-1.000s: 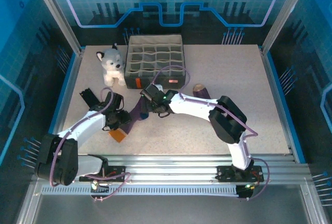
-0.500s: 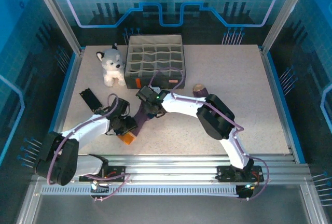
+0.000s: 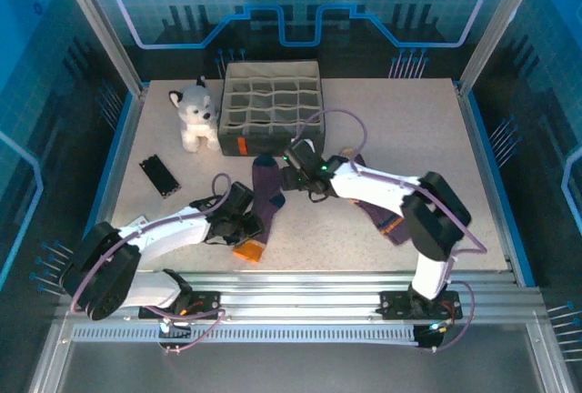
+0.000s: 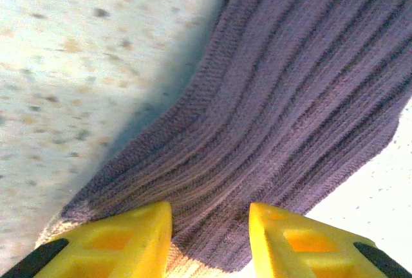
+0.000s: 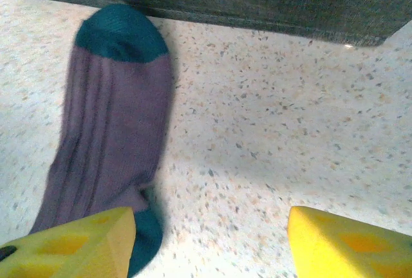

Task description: Roll the socks

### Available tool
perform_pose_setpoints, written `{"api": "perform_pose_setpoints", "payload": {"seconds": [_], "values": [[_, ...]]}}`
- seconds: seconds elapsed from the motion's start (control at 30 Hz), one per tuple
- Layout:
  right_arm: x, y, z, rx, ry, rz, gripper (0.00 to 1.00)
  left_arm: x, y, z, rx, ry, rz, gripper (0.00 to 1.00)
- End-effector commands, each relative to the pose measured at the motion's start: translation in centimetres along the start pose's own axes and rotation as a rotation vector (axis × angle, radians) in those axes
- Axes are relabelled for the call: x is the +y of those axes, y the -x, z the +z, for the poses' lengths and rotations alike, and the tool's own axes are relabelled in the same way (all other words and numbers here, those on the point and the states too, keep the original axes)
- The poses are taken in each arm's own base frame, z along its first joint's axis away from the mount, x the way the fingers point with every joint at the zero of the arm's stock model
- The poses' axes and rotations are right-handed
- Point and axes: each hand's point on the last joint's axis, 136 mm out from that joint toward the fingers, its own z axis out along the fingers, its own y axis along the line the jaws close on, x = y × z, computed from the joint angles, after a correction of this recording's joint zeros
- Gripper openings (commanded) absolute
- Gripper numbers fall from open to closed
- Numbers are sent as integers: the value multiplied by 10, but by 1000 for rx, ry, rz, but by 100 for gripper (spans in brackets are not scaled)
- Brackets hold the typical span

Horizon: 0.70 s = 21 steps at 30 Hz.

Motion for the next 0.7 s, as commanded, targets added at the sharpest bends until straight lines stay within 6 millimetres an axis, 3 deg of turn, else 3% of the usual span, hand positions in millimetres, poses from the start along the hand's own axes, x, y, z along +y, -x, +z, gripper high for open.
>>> {"api": "perform_pose_setpoints", "payload": {"seconds": [0.0,0.13,0.37,0.5,0.67], "values": [[12,15,-30,-114,128,-120,63,-25,4,7,-25,-20,-15,37],[7,0,-55,-179,206,-232,61,-60,4,17,-27,-86,57,38],[17,-36,-89,-315,380,-565,59,-107,18,27,-18,-132,172,38],[28,-60,-105,-400,444,-787,63,-133,24,13,2,-188,240,39],[22,-77,-109,-432,471,-792,64,-154,35,-17,54,-286,308,41]]}}
